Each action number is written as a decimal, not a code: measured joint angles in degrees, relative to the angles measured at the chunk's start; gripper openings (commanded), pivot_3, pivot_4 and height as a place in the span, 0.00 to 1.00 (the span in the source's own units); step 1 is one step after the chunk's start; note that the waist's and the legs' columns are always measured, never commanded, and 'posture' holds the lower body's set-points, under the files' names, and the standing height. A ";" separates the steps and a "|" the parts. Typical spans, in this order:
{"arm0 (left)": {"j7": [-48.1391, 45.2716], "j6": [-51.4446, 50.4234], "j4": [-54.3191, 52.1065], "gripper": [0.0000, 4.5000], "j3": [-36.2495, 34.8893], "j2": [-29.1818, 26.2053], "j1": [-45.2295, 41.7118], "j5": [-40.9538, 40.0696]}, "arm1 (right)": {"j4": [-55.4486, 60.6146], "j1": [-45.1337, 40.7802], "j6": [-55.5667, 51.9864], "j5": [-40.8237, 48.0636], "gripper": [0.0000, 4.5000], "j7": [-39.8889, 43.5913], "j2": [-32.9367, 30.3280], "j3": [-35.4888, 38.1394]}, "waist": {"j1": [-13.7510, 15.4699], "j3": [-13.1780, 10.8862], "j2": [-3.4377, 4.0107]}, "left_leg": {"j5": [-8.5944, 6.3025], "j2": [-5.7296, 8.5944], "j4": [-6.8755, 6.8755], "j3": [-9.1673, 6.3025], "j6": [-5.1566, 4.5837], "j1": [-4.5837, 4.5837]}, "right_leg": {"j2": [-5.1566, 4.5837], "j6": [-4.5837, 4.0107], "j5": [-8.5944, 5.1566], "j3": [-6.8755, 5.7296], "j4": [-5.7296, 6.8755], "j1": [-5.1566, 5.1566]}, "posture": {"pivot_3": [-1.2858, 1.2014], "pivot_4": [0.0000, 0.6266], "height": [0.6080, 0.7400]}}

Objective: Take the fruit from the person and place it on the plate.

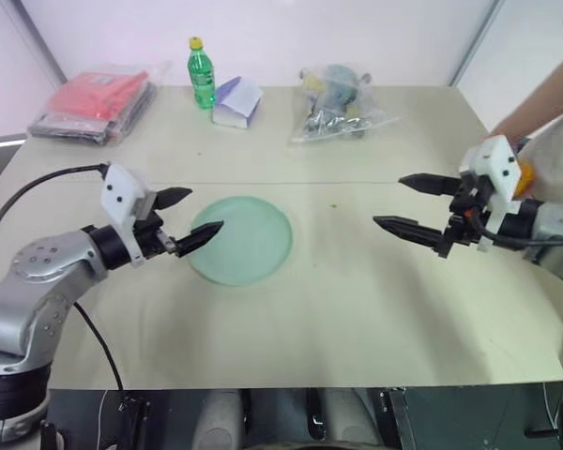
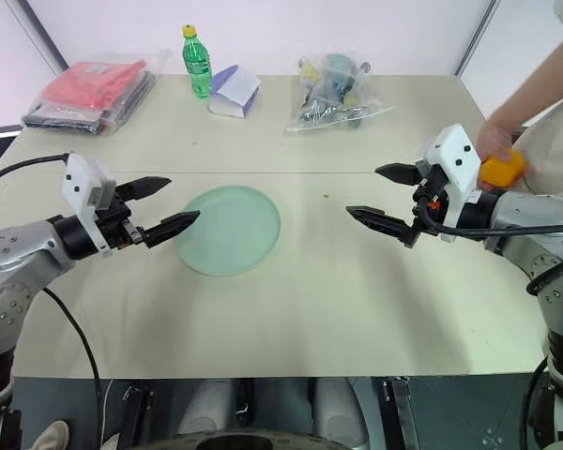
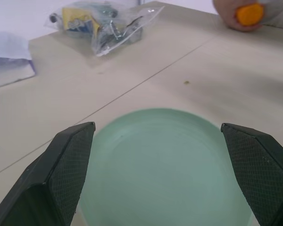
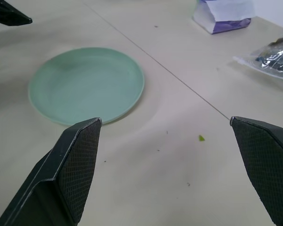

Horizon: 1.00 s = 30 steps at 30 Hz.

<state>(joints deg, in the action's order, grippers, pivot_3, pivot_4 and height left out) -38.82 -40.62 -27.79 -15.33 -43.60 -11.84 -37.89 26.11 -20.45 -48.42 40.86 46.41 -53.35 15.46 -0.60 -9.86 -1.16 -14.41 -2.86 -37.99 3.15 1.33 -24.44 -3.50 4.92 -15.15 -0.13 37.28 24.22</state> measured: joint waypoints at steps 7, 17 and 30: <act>0.31 -0.65 -0.51 1.00 -2.53 -1.37 0.95 -0.69 | -1.73 -0.87 1.52 -1.26 0.99 0.88 0.05 -2.18 | 0.04 0.00 0.00 | 0.00 0.01 0.00 0.01 0.00 0.00 | -0.02 0.00 0.00 -0.01 0.00 0.00 | 0.52 0.24 0.93; -0.77 -2.91 3.90 1.00 -8.70 -3.35 -0.98 -6.33 | -4.46 -4.51 5.36 -4.73 0.99 1.34 2.52 -8.42 | -0.02 0.00 0.00 | 0.00 0.01 -0.01 0.01 0.00 0.00 | -0.01 0.00 0.00 -0.01 0.01 0.00 | 0.52 0.24 0.93; -4.14 -2.68 3.89 1.00 -9.05 -5.02 2.21 -6.56 | -6.79 -6.67 7.69 -7.17 0.99 3.72 2.78 -10.15 | -0.04 0.00 0.00 | 0.00 0.00 -0.01 0.04 0.00 0.00 | -0.03 0.00 0.00 -0.01 0.02 0.01 | 0.52 0.24 0.93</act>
<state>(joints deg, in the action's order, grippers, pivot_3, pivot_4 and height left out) -42.97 -43.30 -23.90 -24.37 -48.61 -9.62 -44.45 19.32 -27.13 -40.73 33.69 50.13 -50.56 5.32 -0.64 -9.86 -1.17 -14.41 -2.87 -38.00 3.18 1.33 -24.44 -3.53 4.91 -15.15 -0.14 37.30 24.23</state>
